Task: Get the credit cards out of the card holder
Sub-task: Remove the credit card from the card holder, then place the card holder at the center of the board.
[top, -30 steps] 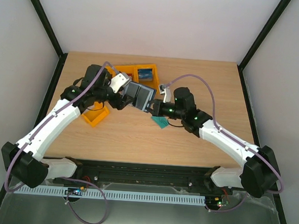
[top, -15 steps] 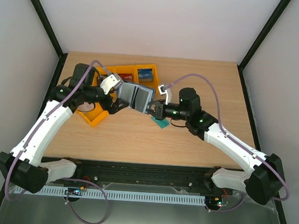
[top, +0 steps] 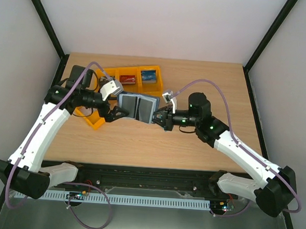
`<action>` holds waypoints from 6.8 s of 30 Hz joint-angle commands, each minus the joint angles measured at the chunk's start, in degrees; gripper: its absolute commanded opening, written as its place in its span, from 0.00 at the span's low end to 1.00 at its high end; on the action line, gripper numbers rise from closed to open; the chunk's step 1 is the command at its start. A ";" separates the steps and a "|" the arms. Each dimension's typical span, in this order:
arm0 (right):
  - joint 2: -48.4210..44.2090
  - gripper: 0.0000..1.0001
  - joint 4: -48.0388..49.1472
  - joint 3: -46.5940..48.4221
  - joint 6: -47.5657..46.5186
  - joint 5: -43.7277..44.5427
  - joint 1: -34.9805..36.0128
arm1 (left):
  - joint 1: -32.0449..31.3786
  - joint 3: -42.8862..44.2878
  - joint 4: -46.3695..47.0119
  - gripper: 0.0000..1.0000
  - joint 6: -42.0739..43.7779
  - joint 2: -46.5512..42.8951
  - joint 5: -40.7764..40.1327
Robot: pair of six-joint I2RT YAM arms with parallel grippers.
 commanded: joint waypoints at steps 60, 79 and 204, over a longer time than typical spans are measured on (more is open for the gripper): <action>5.54 0.06 21.73 -0.23 6.36 10.67 6.19 | 3.32 -5.90 5.29 0.02 -6.50 -0.33 14.91; 10.31 0.05 19.14 2.37 3.98 13.72 6.63 | 3.13 -5.47 2.09 0.02 -2.20 -0.05 17.67; -7.72 0.02 3.64 -2.04 2.60 12.04 -1.82 | 2.77 -14.66 13.73 0.84 -15.80 1.09 4.82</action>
